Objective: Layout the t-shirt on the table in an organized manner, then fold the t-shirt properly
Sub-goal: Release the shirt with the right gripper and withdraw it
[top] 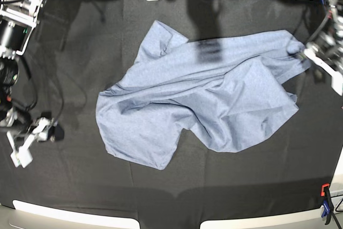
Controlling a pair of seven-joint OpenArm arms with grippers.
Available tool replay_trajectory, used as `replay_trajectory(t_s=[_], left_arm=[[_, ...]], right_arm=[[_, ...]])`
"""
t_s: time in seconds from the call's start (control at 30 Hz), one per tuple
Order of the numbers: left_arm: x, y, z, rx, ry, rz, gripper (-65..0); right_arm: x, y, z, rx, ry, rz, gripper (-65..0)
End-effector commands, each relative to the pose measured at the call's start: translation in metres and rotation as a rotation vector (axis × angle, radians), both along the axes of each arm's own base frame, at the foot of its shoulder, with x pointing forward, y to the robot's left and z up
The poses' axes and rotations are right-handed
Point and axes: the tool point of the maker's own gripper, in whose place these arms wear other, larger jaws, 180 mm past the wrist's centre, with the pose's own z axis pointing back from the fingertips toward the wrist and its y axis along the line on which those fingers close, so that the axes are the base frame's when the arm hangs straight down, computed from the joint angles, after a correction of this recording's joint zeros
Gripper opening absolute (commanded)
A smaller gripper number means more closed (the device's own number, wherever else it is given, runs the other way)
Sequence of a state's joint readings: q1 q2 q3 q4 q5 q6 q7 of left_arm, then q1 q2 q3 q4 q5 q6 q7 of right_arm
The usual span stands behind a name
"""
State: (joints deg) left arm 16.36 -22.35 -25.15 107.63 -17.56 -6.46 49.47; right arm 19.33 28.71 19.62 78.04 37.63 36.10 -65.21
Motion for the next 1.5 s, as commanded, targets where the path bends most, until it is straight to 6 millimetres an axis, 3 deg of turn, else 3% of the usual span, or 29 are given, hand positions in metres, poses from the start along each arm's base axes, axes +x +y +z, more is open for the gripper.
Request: replay_trajectory(t_s=[0.0, 0.1, 0.23, 0.47, 0.7, 0.9, 1.07, 1.13, 1.17, 1.2, 1.33, 1.47], left_arm=[[0.014, 0.000, 0.019, -0.005, -0.078, -0.013, -38.7], [0.036, -0.010, 0.028, -0.097, -0.162, -0.034, -38.7], [0.070, -0.013, 0.022, -0.238, -0.202, -0.042, -38.7], [0.121, -0.017, -0.019, -0.511, -0.107, -0.022, -38.7], [0.135, -0.011, -0.056, -0.543, 0.008, 0.030, -38.7], [0.129, -0.019, -0.072, -0.578, 0.051, 0.042, -38.8], [0.137, -0.054, -0.063, -0.699, 0.015, -0.038, -47.1], [0.138, -0.061, -0.063, -0.711, 0.010, -0.046, -57.3], [0.140, -0.061, -0.062, -0.711, -0.002, -0.044, -63.9], [0.142, -0.059, -0.060, -0.708, -0.019, -0.040, -65.0], [0.153, -0.044, -0.045, -0.643, -0.092, -0.069, -65.0], [0.169, -0.021, -0.024, -0.535, -0.159, -0.067, -65.0]], right_arm=[[0.012, -0.001, 0.025, -0.001, -0.077, 0.008, -33.3], [0.015, 0.010, 0.023, 0.016, -0.079, 0.023, -33.3], [0.017, 0.034, 0.013, 0.043, -0.063, 0.066, -33.3], [0.018, 0.072, -0.005, 0.046, -0.023, 0.133, -33.3], [0.018, 0.078, -0.008, 0.050, -0.017, 0.143, -33.3], [0.018, 0.078, -0.008, 0.050, -0.018, 0.143, -33.3], [0.018, 0.078, -0.008, 0.050, -0.018, 0.143, -33.3], [0.019, 0.078, -0.008, 0.050, -0.019, 0.143, -33.3], [0.019, 0.078, -0.007, 0.052, -0.025, 0.142, -33.3], [0.021, 0.079, -0.005, 0.057, -0.038, 0.141, -33.3], [0.033, 0.089, 0.006, 0.063, -0.107, 0.158, -33.3], [0.061, 0.112, 0.017, -0.038, -0.132, 0.221, -33.3]])
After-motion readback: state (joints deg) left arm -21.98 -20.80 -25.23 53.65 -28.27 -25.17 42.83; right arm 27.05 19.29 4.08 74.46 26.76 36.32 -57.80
